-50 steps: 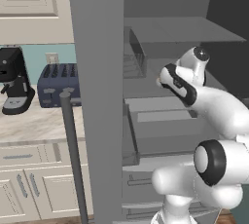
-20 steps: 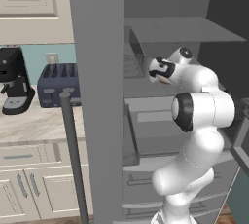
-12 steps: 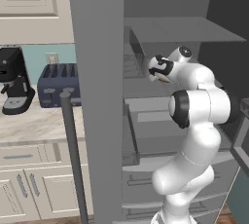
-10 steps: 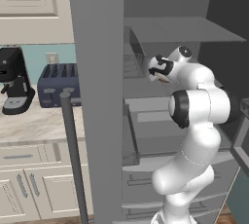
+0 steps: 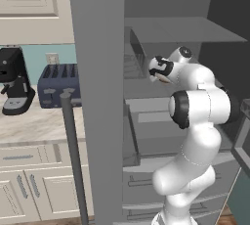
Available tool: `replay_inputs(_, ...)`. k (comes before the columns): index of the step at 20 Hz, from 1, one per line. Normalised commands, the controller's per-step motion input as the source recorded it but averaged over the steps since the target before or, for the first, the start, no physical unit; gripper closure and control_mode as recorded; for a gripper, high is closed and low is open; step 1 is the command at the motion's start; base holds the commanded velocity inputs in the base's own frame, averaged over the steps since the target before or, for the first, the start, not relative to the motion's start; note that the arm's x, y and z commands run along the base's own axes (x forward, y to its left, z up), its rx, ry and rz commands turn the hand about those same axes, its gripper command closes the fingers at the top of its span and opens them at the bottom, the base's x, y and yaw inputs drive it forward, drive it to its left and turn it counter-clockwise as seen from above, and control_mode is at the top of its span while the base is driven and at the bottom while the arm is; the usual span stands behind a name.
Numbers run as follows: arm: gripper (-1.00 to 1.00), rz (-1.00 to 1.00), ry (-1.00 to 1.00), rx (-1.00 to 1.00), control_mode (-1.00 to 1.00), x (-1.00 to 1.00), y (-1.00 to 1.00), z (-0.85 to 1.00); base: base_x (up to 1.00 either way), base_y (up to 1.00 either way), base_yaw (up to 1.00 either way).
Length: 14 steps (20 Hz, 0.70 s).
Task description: Take the cake and donut from the fridge and place them on the empty tray on the dining counter.
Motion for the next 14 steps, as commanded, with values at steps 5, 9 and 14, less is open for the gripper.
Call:
replay_inputs(5, -1.0, 0.0, 0.0, 0.0, -1.0, -0.22, 0.0, -0.64, 0.0, 0.0, 0.0)
replay_inputs(9, -1.0, -0.01, 0.0, 0.0, -1.0, -0.41, 0.0, -0.65, 0.0, 0.0, 0.0)
replay_inputs(14, -1.0, -0.04, 0.0, 0.0, -1.0, -0.42, 0.0, -0.65, 0.0, 0.0, 0.0)
